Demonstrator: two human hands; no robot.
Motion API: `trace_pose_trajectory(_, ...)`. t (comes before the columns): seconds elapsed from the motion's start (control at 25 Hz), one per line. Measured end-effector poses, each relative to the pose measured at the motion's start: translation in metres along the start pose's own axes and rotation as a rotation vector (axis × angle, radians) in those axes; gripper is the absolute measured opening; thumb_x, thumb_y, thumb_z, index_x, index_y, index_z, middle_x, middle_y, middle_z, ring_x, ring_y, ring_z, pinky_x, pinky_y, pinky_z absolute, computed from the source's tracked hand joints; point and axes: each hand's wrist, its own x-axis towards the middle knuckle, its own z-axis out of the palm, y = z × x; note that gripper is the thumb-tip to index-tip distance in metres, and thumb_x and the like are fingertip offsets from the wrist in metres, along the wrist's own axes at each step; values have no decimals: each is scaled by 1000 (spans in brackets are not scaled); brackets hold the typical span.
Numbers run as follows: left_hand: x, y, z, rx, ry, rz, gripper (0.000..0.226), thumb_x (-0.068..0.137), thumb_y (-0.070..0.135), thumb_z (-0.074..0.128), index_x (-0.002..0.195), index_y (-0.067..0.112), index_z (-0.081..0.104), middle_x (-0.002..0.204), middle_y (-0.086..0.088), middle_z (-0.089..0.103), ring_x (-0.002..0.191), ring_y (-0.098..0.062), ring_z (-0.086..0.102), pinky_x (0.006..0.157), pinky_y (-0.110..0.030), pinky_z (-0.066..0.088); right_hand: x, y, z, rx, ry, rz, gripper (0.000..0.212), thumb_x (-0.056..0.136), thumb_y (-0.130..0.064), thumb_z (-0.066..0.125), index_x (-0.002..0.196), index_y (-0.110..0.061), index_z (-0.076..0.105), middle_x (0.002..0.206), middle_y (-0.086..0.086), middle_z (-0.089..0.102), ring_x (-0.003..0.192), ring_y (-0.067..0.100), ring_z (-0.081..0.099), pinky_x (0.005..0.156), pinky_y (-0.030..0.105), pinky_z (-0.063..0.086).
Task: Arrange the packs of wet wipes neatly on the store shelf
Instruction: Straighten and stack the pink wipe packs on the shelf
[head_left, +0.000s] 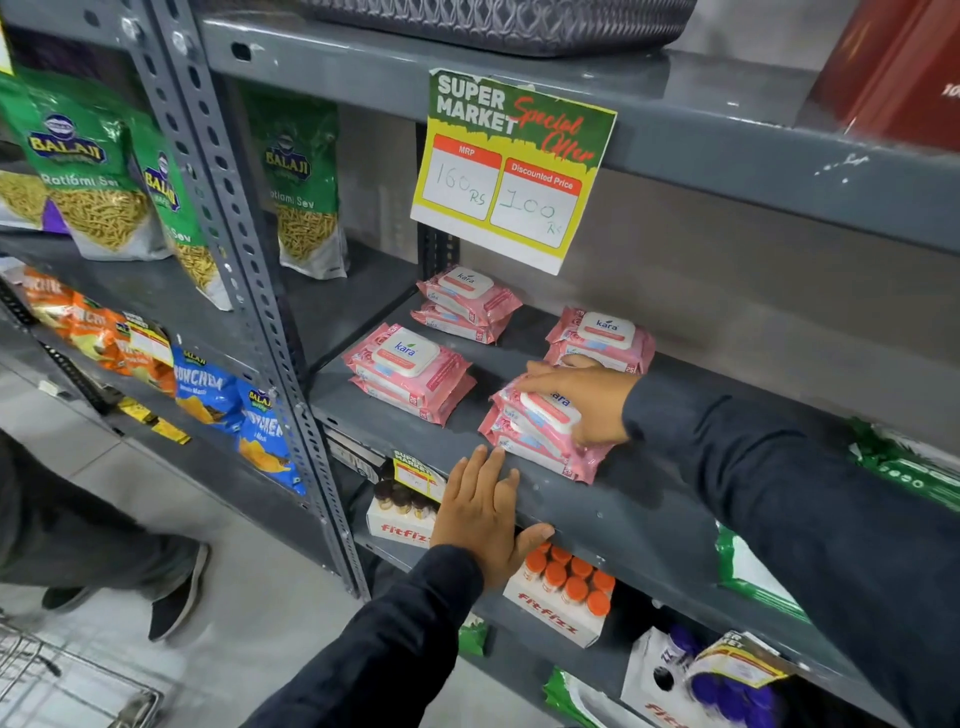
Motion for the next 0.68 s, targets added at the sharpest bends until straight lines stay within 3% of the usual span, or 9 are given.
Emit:
trace_pose_trajectory(0.08, 0, 0, 1, -3, -5, -4, 80, 87, 70, 32, 124, 3, 54, 140, -22, 45, 133, -38, 35, 110, -49, 16, -1, -4, 4, 115, 56, 105, 101, 73, -37, 75, 152, -29, 12, 161, 2, 18, 144, 27, 25, 113, 38, 32)
trace_pose_trajectory(0.16, 0, 0, 2, -17, -7, -3, 80, 86, 70, 33, 124, 3, 54, 139, -22, 45, 133, -39, 34, 109, -50, 18, 2, -12, 11, 209, 132, 292, 109, 65, -61, 74, 149, -18, 20, 148, 10, 35, 131, 31, 42, 101, 40, 43)
trace_pose_trajectory(0.2, 0, -1, 2, -23, -3, 0, 80, 86, 71, 33, 123, 3, 54, 139, -22, 45, 133, -40, 34, 109, -51, 19, 4, -15, 15, 198, 150, 357, 109, 62, -64, 75, 145, -15, 23, 141, 12, 39, 125, 33, 46, 95, 42, 47)
trace_pose_trajectory(0.28, 0, -1, 2, -30, 2, 7, 79, 86, 70, 36, 123, 3, 54, 139, -22, 46, 133, -40, 33, 109, -52, 20, 6, -16, 22, 158, 180, 376, 101, 63, -55, 79, 140, -15, 27, 133, 10, 44, 119, 33, 49, 91, 44, 49)
trace_pose_trajectory(0.44, -1, 0, 0, -30, 14, 11, 77, 86, 69, 37, 123, 3, 53, 139, -21, 46, 133, -39, 33, 110, -51, 20, 7, -9, 22, 192, 218, 261, 96, 64, -40, 82, 140, -15, 28, 130, 6, 51, 115, 27, 52, 87, 35, 47)
trace_pose_trajectory(0.68, -1, 0, -3, -24, -11, -2, 79, 87, 71, 31, 125, 4, 53, 140, -20, 45, 134, -38, 33, 110, -50, 18, 11, -5, 26, 146, 237, 242, 98, 65, -42, 80, 143, -14, 27, 135, 7, 49, 118, 27, 52, 92, 36, 47)
